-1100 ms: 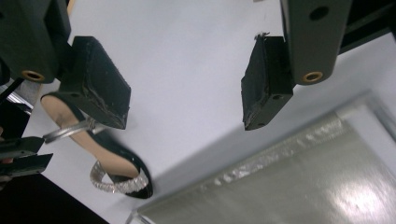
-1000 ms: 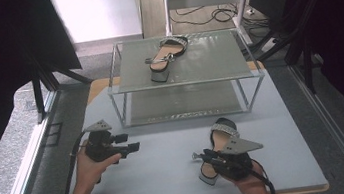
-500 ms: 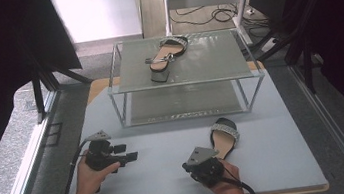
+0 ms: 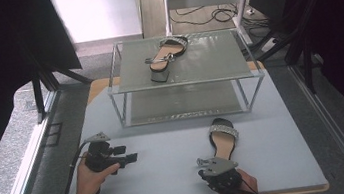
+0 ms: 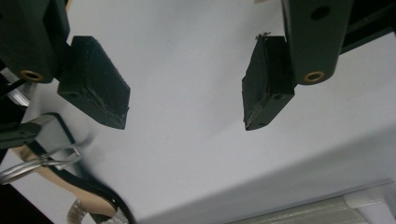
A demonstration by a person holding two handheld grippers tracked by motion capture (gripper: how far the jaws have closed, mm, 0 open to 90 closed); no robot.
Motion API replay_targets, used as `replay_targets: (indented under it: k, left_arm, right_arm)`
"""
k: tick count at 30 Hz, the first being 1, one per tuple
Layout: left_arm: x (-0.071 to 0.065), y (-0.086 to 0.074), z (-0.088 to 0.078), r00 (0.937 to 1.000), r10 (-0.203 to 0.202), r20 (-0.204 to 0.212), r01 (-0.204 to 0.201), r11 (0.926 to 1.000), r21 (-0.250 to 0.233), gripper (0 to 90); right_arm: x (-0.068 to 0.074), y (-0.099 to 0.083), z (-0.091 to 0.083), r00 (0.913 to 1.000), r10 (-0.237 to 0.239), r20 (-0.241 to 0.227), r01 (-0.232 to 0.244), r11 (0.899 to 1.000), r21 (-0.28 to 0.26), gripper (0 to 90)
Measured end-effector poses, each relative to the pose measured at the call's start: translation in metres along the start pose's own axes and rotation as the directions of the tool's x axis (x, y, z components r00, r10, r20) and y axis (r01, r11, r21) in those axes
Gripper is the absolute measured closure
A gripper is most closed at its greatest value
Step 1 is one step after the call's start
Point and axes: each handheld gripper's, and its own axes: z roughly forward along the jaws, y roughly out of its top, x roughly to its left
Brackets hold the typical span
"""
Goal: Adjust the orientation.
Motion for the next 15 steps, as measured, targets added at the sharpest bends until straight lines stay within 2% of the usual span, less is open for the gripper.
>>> replay_targets:
  k: [2, 4, 6, 9, 12, 13, 15]
  left_arm:
    - [-0.001, 0.0, 0.001, 1.0, 0.0, 0.009, -0.001, 1.0, 0.003, 32.6]
    - [-0.001, -0.001, 0.002, 0.9997, -0.002, 0.026, 0.002, 1.0, 0.002, 32.5]
    - [0.0, -0.003, 0.002, 0.9996, -0.008, 0.028, 0.008, 1.0, 0.002, 32.6]
    - [0.003, -0.004, 0.002, 0.9981, -0.027, 0.056, 0.027, 0.9996, 0.001, 32.2]
    - [0.005, -0.005, 0.002, 0.9982, -0.031, 0.051, 0.03, 0.9995, 0.003, 32.2]
    - [0.005, -0.005, 0.002, 0.9982, -0.031, 0.05, 0.031, 0.9995, 0.004, 32.2]
    - [0.005, -0.006, 0.003, 0.9983, -0.036, 0.045, 0.036, 0.9993, 0.004, 32.2]
  right_arm:
    - [-0.005, -0.007, -0.006, 0.9998, 0.019, -0.01, -0.019, 1.0, -0.006, 89.6]
    - [-0.007, -0.016, -0.014, 0.9996, 0.023, 0.016, -0.023, 1.0, -0.009, 89.6]
    - [-0.009, -0.019, -0.017, 0.9996, 0.023, 0.017, -0.023, 1.0, -0.01, 89.6]
    - [-0.017, -0.028, -0.026, 0.9988, 0.049, 0.002, -0.049, 0.999, -0.02, 89.6]
    - [-0.03, -0.038, -0.033, 0.9955, 0.082, 0.048, -0.08, 0.996, -0.035, 89.6]
    - [-0.038, -0.043, -0.036, 0.9931, 0.106, 0.05, -0.104, 0.994, -0.042, 89.6]
    - [-0.042, -0.046, -0.038, 0.9922, 0.116, 0.047, -0.114, 0.992, -0.045, 89.6]
